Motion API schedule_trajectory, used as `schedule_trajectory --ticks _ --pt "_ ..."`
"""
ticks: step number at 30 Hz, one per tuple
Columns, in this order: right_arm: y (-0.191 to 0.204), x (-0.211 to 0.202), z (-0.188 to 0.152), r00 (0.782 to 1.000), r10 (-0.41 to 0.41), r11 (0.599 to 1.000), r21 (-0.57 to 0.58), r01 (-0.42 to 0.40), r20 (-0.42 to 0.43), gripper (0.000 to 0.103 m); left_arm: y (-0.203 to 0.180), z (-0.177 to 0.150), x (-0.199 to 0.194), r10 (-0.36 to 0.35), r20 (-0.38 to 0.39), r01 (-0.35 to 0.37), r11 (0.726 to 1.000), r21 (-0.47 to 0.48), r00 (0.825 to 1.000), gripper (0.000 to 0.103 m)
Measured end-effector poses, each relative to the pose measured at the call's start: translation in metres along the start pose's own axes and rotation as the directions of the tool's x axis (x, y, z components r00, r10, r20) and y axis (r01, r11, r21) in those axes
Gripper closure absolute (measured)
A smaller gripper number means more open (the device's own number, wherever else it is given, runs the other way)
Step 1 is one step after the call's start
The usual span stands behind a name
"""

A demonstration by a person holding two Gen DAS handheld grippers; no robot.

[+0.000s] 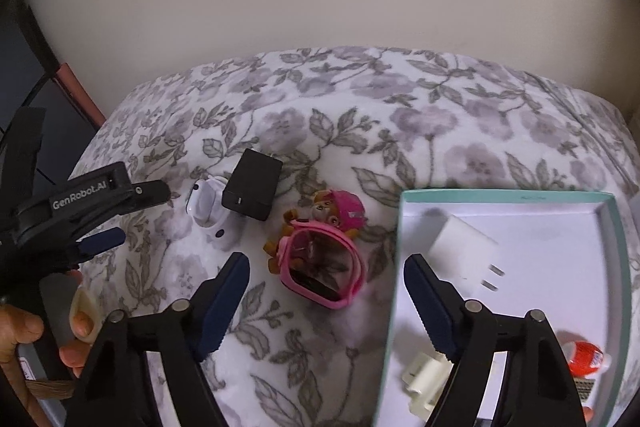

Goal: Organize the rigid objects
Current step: 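Grasp the white smartwatch with the left tool while the right tool grasps the pink watch band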

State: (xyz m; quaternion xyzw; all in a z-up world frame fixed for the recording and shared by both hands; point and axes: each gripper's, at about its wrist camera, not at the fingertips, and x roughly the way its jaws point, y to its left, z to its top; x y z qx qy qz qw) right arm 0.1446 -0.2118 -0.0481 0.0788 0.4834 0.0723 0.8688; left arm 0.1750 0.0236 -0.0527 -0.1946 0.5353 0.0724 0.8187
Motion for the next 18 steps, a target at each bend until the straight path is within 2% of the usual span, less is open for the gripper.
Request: schedule_trajectory --ticks 3,9,13,18 --pt "0.001 0.009 -0.001 1.0 0.001 1.0 -0.009 -0.001 -0.01 0.023 -0.004 0.002 0.007 0.0 -0.005 0.001 1.0 0.019 1.0 0.014" --pt "0.001 0.016 0.004 1.0 -0.018 1.0 -0.021 0.018 0.005 0.023 -0.011 0.005 0.019 -0.007 -0.021 0.008 0.999 0.033 1.0 0.016" --pt "0.003 0.019 0.006 1.0 -0.019 0.999 -0.039 0.02 0.02 0.023 -0.018 0.005 0.026 -0.004 -0.03 0.006 0.998 0.061 1.0 0.029" --pt "0.009 0.016 0.012 0.999 0.002 0.999 -0.051 0.0 0.041 0.023 -0.023 0.004 0.034 -0.008 -0.042 0.012 0.997 0.076 0.999 0.031"
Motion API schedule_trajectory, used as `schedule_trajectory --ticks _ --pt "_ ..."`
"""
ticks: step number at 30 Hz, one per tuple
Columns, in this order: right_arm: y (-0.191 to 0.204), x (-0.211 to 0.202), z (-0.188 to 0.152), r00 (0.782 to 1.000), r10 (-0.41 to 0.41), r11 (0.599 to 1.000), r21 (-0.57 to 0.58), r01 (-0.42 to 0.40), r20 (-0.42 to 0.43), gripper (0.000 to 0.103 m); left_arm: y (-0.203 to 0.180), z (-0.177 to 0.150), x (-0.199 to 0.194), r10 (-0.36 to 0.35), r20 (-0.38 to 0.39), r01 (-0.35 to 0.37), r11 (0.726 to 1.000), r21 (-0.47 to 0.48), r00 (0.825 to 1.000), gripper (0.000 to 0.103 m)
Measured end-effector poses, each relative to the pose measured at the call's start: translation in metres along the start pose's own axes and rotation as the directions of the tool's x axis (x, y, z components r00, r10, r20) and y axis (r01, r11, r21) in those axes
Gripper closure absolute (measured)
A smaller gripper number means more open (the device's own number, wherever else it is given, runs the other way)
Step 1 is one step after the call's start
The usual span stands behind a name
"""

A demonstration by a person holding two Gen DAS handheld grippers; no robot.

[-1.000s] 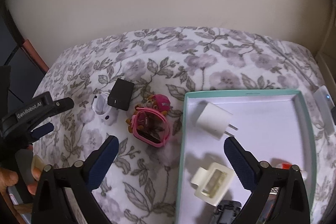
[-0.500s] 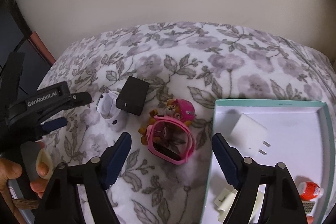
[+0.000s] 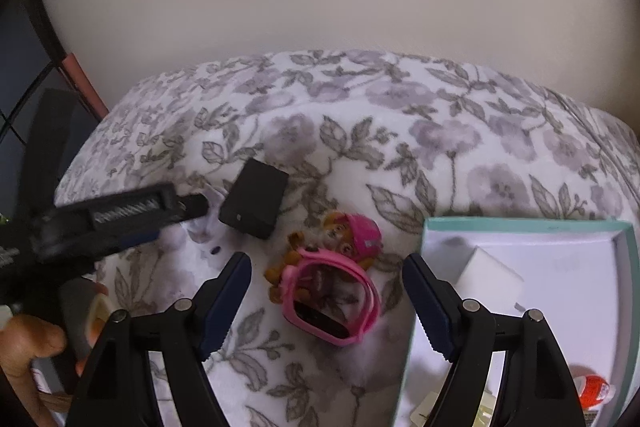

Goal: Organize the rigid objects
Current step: 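Grasp the white smartwatch with the left tool while the right tool grasps the pink watch band, then lift and carry the smartwatch and pink watch band over the tray with both tools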

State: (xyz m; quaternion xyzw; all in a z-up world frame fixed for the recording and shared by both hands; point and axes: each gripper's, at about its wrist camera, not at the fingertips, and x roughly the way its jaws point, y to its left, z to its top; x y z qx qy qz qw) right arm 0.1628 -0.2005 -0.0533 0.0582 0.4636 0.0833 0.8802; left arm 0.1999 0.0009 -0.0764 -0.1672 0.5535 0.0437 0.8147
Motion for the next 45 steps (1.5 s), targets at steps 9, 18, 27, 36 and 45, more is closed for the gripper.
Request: schedule_trajectory --ticks 9,18,27,36,45 --pt "0.001 0.021 -0.003 0.999 0.01 1.0 -0.008 -0.01 -0.038 0.023 -0.002 0.0 0.004 0.005 0.0 -0.005 1.0 0.023 1.0 0.037" --pt "0.005 0.027 -0.01 0.997 0.01 1.0 -0.025 -0.012 -0.07 0.029 -0.003 -0.003 0.011 0.012 -0.008 -0.012 0.999 0.041 1.0 0.037" --pt "0.009 0.027 -0.012 0.997 -0.009 0.999 -0.044 0.005 -0.072 0.037 -0.009 -0.004 0.013 0.029 -0.005 -0.029 0.997 0.076 1.0 0.069" --pt "0.006 0.023 -0.013 0.997 0.001 0.999 -0.04 -0.004 -0.076 0.042 -0.017 -0.005 0.011 0.009 -0.016 -0.007 0.994 0.105 1.0 0.084" --pt "0.006 0.014 -0.014 0.996 0.016 0.999 -0.038 -0.02 -0.087 0.043 -0.019 -0.005 -0.006 0.023 -0.007 -0.022 0.995 0.101 1.0 0.088"
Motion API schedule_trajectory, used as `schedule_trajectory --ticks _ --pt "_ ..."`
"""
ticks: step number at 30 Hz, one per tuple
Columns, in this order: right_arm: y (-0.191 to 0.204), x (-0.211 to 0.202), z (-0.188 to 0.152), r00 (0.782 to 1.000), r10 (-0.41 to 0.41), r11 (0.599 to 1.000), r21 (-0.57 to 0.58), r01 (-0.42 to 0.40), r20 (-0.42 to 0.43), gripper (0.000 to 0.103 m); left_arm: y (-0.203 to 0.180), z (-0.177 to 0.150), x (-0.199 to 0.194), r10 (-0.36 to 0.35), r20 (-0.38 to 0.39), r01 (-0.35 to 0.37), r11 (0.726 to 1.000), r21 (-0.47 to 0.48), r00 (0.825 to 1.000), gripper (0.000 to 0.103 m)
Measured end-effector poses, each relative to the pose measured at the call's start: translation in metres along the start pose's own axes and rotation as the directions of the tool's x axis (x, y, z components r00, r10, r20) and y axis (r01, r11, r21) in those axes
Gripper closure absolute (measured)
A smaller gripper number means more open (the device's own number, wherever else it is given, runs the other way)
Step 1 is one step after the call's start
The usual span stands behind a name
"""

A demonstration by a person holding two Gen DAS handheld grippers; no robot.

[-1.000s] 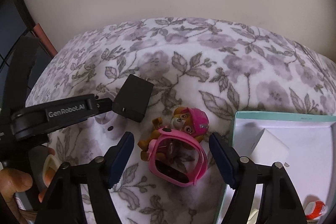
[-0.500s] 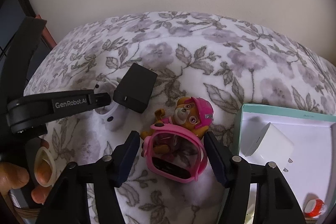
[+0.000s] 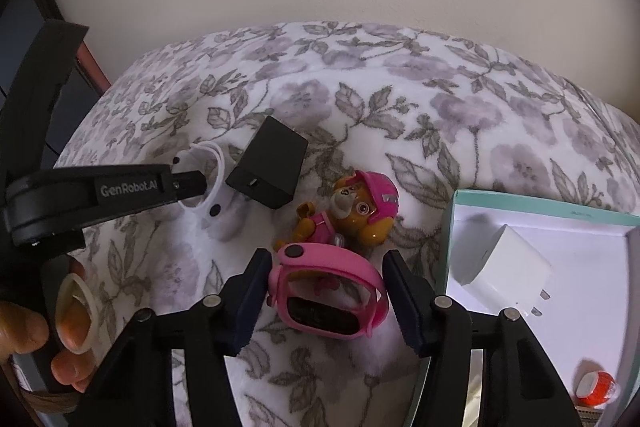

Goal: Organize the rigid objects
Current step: 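Lift and carry the smartwatch and pink watch band over the tray with both tools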

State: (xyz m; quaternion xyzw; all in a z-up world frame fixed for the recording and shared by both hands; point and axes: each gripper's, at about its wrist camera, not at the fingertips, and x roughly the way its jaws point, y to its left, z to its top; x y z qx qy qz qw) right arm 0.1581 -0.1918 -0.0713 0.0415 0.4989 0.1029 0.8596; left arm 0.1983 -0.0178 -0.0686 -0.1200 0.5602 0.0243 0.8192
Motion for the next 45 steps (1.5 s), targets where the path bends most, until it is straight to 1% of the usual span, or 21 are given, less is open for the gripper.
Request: schedule_trajectory --ticks 7,12,18,21,26,29,37,41,45 --pt "0.0 -0.025 0.004 0.999 0.021 1.0 0.017 -0.022 0.034 0.043 -0.005 0.001 -0.028 -0.008 0.048 0.007 1.0 0.006 0.999 0.088" --pt "-0.003 -0.052 0.007 0.997 0.014 0.999 0.032 -0.016 0.069 0.043 -0.009 0.001 -0.056 -0.031 0.093 0.03 0.999 0.009 0.995 0.088" --pt "-0.013 -0.091 0.01 0.992 0.006 0.998 0.067 -0.014 0.126 0.043 -0.021 -0.002 -0.095 -0.073 0.154 0.068 0.997 0.038 0.985 0.088" --pt "-0.021 -0.108 0.01 0.989 0.001 0.995 0.094 -0.015 0.147 0.043 -0.026 -0.009 -0.116 -0.098 0.183 0.091 0.995 0.047 0.978 0.088" --pt "-0.037 -0.146 0.004 0.981 -0.023 0.99 0.144 -0.006 0.194 0.043 -0.036 -0.024 -0.139 -0.132 0.212 0.121 0.991 0.061 0.968 0.088" --pt "-0.049 -0.172 0.0 0.974 -0.045 0.985 0.173 0.005 0.224 0.043 -0.049 -0.034 -0.148 -0.139 0.223 0.121 0.988 0.096 0.965 0.088" --pt "-0.082 -0.229 -0.016 0.951 -0.127 0.967 0.247 0.056 0.283 0.043 -0.088 -0.065 -0.161 -0.187 0.221 0.14 0.968 0.21 0.957 0.088" --pt "-0.104 -0.244 -0.024 0.942 -0.165 0.955 0.286 0.079 0.292 0.043 -0.111 -0.078 -0.161 -0.199 0.216 0.137 0.953 0.269 0.956 0.088" --pt "-0.131 -0.249 -0.032 0.941 -0.195 0.935 0.343 0.093 0.275 0.043 -0.135 -0.093 -0.156 -0.214 0.202 0.139 0.932 0.334 0.956 0.088"
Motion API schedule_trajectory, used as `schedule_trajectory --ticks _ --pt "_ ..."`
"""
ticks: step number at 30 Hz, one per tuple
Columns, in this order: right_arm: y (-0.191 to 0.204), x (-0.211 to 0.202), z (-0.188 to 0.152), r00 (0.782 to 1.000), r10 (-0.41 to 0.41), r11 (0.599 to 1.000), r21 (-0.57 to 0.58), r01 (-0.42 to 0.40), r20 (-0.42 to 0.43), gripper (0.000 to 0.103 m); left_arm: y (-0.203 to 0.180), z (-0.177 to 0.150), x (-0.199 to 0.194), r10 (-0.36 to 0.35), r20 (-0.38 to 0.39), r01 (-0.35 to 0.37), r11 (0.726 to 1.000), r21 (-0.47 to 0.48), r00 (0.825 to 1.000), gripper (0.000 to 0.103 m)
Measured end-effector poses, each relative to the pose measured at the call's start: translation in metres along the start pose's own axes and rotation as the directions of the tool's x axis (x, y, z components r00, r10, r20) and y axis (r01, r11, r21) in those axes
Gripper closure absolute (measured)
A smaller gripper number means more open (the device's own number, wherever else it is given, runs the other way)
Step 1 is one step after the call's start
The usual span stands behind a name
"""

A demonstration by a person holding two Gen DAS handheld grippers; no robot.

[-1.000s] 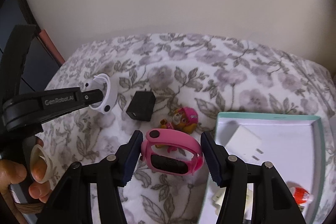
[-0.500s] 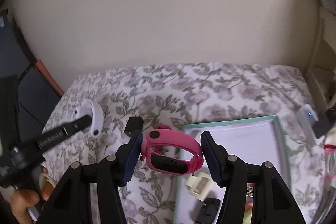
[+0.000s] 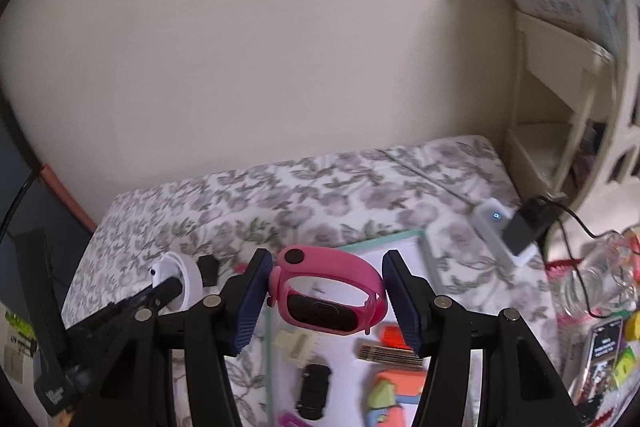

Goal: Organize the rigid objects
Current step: 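Lift and carry the smartwatch and pink watch band over the tray with both tools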

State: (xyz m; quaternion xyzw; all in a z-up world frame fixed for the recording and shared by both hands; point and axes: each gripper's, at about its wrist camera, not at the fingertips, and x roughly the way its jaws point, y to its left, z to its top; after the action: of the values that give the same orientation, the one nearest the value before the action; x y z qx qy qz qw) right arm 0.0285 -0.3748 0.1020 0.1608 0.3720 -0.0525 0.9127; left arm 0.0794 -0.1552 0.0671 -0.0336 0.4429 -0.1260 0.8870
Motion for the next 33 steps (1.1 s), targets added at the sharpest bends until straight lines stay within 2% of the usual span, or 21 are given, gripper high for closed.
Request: schedule_trajectory --ticks 7,13,21,33 --pt "-0.033 0.01 -0.004 0.997 -0.069 0.997 0.032 0.071 -0.045 0.043 -0.04 -0.016 0.019 -0.022 -0.035 0.025 0.995 0.099 0.999 0.088" --pt "-0.047 0.026 -0.01 0.992 -0.091 0.994 0.045 0.095 -0.093 0.043 -0.059 -0.026 0.039 -0.02 -0.071 0.03 0.989 0.146 0.997 0.088" --pt "-0.055 0.054 -0.023 0.981 -0.104 0.992 0.048 0.114 -0.166 0.043 -0.073 -0.036 0.063 -0.004 -0.114 0.026 0.981 0.191 0.993 0.088" --pt "-0.063 0.097 -0.046 0.946 -0.114 0.99 0.048 0.135 -0.304 0.043 -0.078 -0.049 0.095 0.03 -0.174 0.008 0.977 0.214 0.984 0.088"
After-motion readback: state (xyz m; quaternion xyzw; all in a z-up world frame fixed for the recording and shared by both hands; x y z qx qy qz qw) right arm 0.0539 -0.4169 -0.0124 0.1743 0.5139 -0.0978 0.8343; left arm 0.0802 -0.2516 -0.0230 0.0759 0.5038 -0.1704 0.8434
